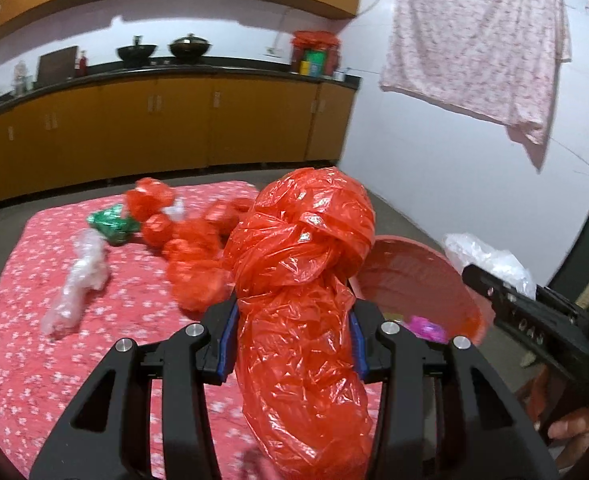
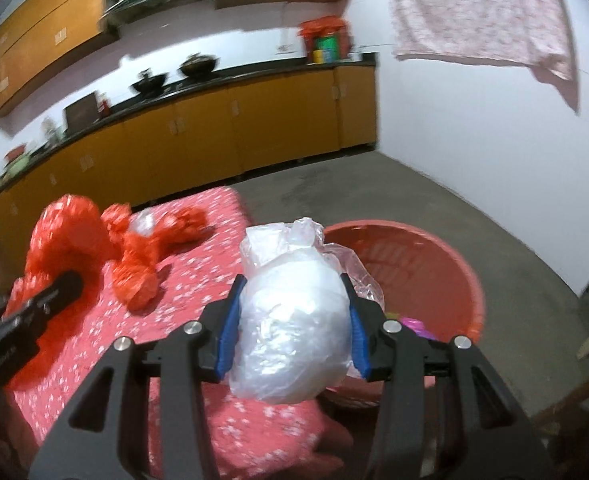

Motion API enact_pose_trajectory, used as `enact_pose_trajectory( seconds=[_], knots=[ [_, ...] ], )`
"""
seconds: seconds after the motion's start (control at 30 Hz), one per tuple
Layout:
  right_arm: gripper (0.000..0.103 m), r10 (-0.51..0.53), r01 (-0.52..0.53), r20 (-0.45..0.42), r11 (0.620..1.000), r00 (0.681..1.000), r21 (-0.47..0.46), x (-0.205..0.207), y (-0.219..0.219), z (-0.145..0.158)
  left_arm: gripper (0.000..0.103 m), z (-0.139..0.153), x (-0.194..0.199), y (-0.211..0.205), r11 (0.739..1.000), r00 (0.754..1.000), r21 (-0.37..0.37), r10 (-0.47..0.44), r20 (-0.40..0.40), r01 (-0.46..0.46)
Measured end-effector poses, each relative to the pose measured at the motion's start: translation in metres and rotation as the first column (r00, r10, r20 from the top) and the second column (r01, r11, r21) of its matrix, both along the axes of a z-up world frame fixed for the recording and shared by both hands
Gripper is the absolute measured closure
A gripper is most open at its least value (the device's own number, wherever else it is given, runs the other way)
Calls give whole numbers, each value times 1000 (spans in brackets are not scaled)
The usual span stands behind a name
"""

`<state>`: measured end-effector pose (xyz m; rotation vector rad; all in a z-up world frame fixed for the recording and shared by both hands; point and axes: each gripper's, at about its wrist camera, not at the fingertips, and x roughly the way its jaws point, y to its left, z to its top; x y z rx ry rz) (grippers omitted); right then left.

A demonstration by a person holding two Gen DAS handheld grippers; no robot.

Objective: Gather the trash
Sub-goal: 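Lift the white bag and red bag and carry both over the wastebasket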

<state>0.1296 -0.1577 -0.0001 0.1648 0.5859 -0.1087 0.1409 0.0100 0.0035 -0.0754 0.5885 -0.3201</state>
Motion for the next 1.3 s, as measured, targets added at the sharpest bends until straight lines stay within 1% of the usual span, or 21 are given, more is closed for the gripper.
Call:
enact_pose_trajectory(
  seconds=[0.1, 0.23, 0.4, 0.5, 0.63, 0.77, 0.93, 1.17, 1.3],
  knots=[
    [58, -67, 67, 17, 998, 998, 12, -13, -16, 8, 59, 4, -5, -13, 998, 998, -10, -57, 12, 57],
    [58, -121, 122, 39, 992, 992, -25, -25, -32, 15, 59, 4, -10, -36, 994, 994, -1, -105, 26, 105],
    [58, -133, 135, 40, 988, 990, -69, -34, -54, 10, 59, -1, -5, -68, 991, 991, 1, -132, 28, 132],
    [58, -126, 129, 40, 988, 991, -83, -33, -69, 8, 59, -3, 1, -90, 988, 988, 7, -153, 17, 153],
    [58, -138, 141, 49, 989, 989, -49, -31, -95, 11, 59, -7, 14, -115, 982, 982, 26, -188, 10, 188],
    [58, -157, 157, 59, 988, 986, 1, -21, -117, 9, 59, -14, 29, -132, 972, 973, 36, -231, -3, 231],
    [58, -170, 169, 56, 985, 984, 25, -3, -127, 0, 59, -28, 47, -144, 965, 967, 58, -255, -23, 256],
    [58, -155, 155, 19, 988, 988, 7, 33, -128, -14, 59, -42, 69, -155, 963, 963, 45, -263, -59, 266],
    [58, -150, 150, 12, 989, 989, 10, 43, -127, -19, 59, -49, 78, -160, 962, 961, 41, -267, -78, 270]
  ],
)
